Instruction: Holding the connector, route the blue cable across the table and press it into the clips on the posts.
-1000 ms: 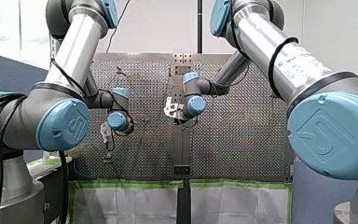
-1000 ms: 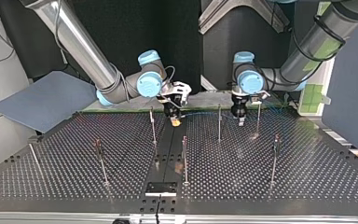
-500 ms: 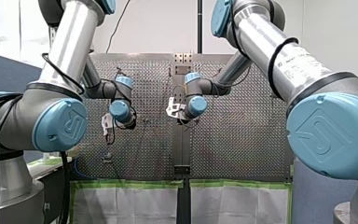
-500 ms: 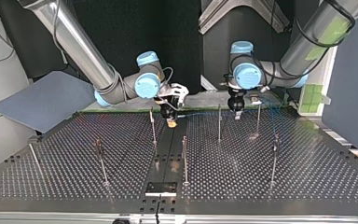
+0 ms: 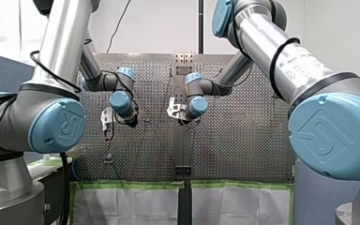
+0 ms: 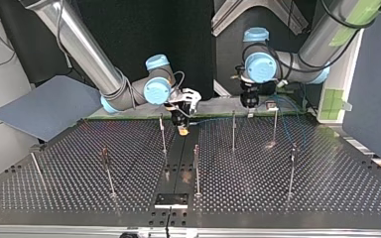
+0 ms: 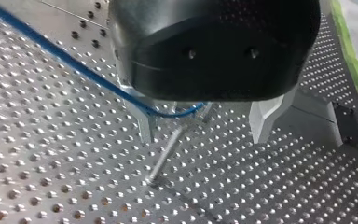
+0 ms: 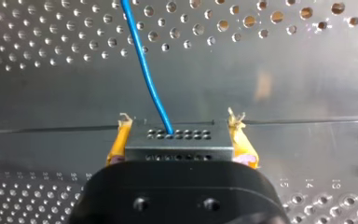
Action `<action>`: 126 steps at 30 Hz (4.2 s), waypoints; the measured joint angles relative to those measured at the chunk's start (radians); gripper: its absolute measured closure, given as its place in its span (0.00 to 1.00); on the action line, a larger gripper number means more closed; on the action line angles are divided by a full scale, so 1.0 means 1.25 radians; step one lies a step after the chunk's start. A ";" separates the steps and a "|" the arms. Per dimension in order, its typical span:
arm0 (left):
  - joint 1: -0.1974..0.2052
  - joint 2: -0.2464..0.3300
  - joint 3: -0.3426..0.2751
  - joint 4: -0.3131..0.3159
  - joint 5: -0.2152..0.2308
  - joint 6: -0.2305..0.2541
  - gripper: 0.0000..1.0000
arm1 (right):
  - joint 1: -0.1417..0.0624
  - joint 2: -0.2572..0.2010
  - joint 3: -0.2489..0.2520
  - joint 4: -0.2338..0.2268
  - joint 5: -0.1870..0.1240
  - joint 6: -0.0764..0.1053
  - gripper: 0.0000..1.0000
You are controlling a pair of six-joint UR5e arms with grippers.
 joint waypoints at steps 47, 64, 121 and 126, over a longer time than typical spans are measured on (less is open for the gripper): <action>-0.160 -0.114 0.068 0.131 -0.062 -0.069 0.00 | -0.019 0.000 0.000 0.004 -0.003 0.005 1.00; -0.175 -0.131 0.136 0.126 -0.049 -0.102 0.00 | -0.024 0.000 0.000 0.006 -0.004 0.006 1.00; -0.205 -0.223 0.268 0.026 -0.198 -0.093 1.00 | -0.034 -0.056 -0.001 0.064 -0.007 0.001 1.00; -0.213 -0.193 0.266 0.007 -0.202 -0.093 1.00 | -0.039 -0.089 0.000 0.092 -0.008 -0.001 1.00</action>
